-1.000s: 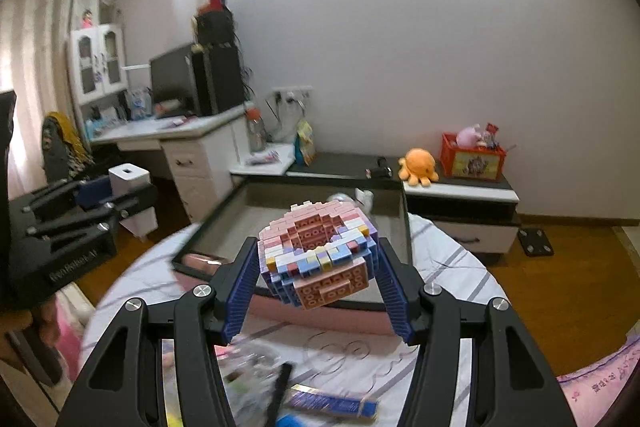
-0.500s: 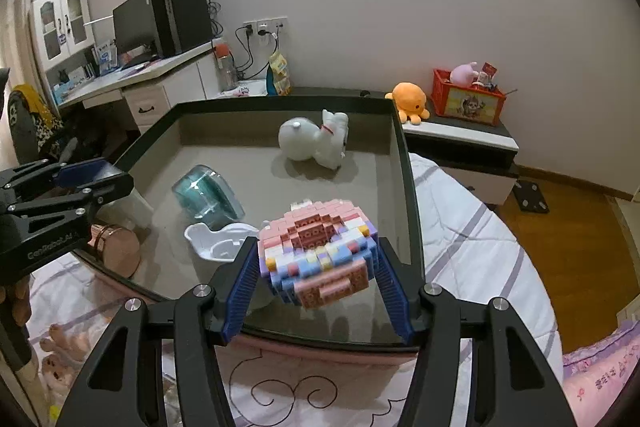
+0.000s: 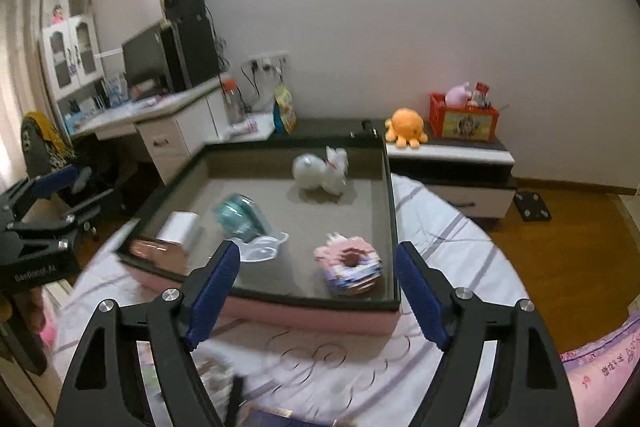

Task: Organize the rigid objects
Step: 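Carry charger and pixel-block toy into the pink box and release both, then move both tools back toward the items on the bed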

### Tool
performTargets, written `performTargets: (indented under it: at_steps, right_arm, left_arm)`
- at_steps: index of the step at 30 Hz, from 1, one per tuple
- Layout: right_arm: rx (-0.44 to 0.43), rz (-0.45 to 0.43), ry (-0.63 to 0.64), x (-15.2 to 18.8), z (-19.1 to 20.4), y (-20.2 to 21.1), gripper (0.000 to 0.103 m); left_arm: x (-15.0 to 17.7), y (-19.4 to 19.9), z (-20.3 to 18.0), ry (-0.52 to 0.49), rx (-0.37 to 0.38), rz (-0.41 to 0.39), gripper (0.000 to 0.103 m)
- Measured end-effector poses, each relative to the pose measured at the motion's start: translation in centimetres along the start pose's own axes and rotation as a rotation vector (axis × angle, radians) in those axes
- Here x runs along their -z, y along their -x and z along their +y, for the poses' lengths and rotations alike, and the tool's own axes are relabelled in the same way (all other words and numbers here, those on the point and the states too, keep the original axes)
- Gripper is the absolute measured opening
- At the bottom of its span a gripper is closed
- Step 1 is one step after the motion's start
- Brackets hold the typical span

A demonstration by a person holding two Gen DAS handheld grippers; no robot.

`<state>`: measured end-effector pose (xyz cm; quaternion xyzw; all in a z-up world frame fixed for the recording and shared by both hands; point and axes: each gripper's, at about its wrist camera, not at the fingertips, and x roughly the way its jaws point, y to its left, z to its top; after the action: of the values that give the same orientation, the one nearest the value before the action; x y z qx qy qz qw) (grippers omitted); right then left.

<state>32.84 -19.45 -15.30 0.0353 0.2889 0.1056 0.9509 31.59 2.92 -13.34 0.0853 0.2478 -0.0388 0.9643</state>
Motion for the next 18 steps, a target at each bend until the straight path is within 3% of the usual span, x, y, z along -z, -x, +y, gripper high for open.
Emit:
performTargets:
  at_steps: [7, 11, 18]
  right_arm:
    - [0.018, -0.149, 0.034, 1.5, 3.0, 8.5, 0.085]
    - [0.042, -0.208, 0.058, 2.9, 4.6, 12.1, 0.103]
    - [0.074, -0.254, 0.092, 4.5, 6.3, 16.2, 0.103]
  left_arm:
    - [1.8, 9.0, 0.4, 0.071, -0.024, -0.11, 0.103]
    - [3.2, 12.9, -0.2, 0.089, -0.06, -0.146, 0.103]
    - [4.9, 17.8, -1.3, 0.088, -0.052, -0.183, 0.103]
